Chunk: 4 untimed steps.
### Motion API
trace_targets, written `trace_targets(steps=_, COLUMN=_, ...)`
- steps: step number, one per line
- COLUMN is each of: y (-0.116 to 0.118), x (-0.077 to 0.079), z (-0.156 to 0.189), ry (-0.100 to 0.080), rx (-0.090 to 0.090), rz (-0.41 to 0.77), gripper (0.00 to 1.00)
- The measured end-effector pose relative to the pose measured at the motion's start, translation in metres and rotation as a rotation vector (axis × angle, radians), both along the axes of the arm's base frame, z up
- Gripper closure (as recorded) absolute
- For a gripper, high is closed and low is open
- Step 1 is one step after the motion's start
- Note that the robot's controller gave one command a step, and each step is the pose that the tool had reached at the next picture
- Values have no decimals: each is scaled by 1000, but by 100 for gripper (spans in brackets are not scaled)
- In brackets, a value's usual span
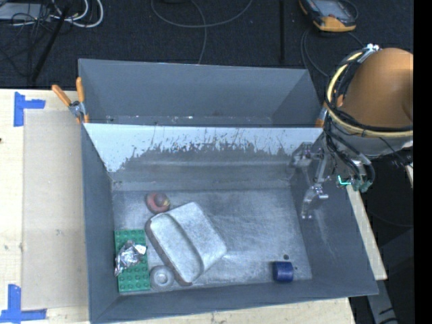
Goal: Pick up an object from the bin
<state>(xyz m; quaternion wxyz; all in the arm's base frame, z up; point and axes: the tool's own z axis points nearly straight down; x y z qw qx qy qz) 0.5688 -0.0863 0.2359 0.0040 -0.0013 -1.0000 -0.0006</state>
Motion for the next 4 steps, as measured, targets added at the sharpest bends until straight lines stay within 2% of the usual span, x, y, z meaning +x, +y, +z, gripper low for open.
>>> trace_targets(steps=1, y=-5, x=-58, z=-121, ry=0, rx=4, rz=360, gripper=0)
trace_targets(steps=2, y=-18, x=-86, z=-156, ry=-13, rx=1, rz=582, gripper=0)
trace_targets(steps=3, y=-17, x=-87, z=-156, ry=-9, rx=2, rz=586, gripper=100)
trace_targets(steps=4, y=-17, x=-86, z=-156, ry=-11, rx=2, rz=588, gripper=0)
